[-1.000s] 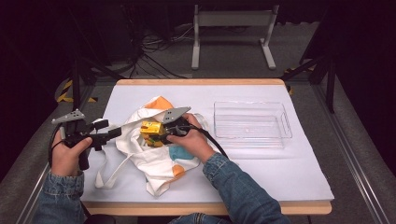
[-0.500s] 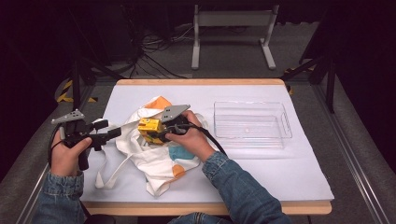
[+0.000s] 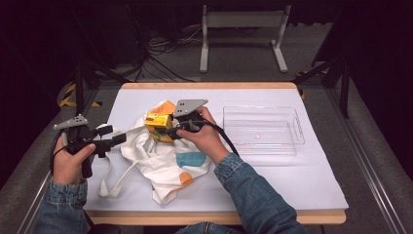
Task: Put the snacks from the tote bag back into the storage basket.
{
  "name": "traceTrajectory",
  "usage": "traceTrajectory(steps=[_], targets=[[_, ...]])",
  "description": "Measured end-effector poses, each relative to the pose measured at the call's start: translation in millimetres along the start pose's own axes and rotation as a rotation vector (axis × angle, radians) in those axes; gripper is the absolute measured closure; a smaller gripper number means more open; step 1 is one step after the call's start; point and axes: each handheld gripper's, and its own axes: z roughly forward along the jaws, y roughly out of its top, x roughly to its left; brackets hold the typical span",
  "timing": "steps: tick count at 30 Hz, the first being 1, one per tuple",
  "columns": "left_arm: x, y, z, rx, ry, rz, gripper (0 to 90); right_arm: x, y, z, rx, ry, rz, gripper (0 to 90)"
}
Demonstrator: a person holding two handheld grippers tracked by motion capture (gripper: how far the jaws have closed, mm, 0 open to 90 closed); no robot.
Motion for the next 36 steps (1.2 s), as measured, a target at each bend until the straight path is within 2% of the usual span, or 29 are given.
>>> traceTrajectory(steps=[9,16,19,22,34,36], targets=[[-0.6,0.2,0.4,0.005,0.009,0.008,17.1,-4.2,13.0,-16.5,-0.047,0.001,0.001,51.9],[-1.5,0.1,0.3,0.013,0.022,0.011,17.0,-6.3,23.4,-36.3,-0.076,-0.004,-0.003,51.9],[-1.8,0.2,0.5,0.015,0.024,0.016,17.0,-9.0,25.3,-44.6,-0.1,0.018,0.009,51.9],[-1.8,0.1,0.4,0.016,0.026,0.017,16.9,-11.2,26.6,-53.7,-0.111,0.019,0.012,51.8],[-3.0,-0.4,0.9,0.022,0.032,0.009,16.9,-21.2,29.1,-91.0,-0.111,-0.032,-0.002,51.8],[-2.1,-0.2,1.2,0.025,0.036,0.028,16.8,-22.0,29.1,-95.9,-0.104,-0.037,-0.005,51.8]])
